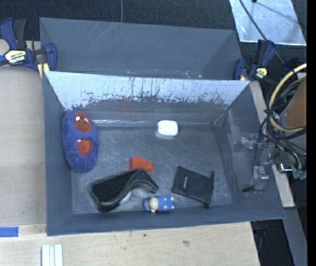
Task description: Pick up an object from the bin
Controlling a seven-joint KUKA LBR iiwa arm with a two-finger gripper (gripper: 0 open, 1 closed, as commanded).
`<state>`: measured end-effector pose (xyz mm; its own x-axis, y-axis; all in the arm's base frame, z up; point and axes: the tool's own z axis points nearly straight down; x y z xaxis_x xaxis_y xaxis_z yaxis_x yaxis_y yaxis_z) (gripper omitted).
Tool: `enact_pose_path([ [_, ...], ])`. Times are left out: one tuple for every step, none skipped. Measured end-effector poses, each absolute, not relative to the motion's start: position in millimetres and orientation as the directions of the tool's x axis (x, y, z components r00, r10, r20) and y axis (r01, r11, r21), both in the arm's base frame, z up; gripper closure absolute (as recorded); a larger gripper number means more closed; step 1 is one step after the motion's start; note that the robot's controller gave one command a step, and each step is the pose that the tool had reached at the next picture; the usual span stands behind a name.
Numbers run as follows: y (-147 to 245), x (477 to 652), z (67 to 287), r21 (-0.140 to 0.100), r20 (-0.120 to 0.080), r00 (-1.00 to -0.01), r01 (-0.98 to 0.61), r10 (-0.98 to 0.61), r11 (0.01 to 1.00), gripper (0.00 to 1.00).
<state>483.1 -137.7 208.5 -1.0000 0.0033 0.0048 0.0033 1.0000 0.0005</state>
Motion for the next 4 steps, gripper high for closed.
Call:
enact_pose_path([
  [-105, 489.2, 123, 0.000, 0.004, -0.979, 0.206, 0.206, 0.979, 0.00],
  [2, 507.6, 69, 0.002, 0.003, -0.932, 0.363, 0.363, 0.932, 0.00],
  [-90, 498.1, 70, -0.005, 0.000, -0.949, 0.314, 0.314, 0.949, 0.00],
  [-85, 499.3, 70, 0.000, 0.001, -0.952, 0.307, 0.307, 0.952, 1.00],
])
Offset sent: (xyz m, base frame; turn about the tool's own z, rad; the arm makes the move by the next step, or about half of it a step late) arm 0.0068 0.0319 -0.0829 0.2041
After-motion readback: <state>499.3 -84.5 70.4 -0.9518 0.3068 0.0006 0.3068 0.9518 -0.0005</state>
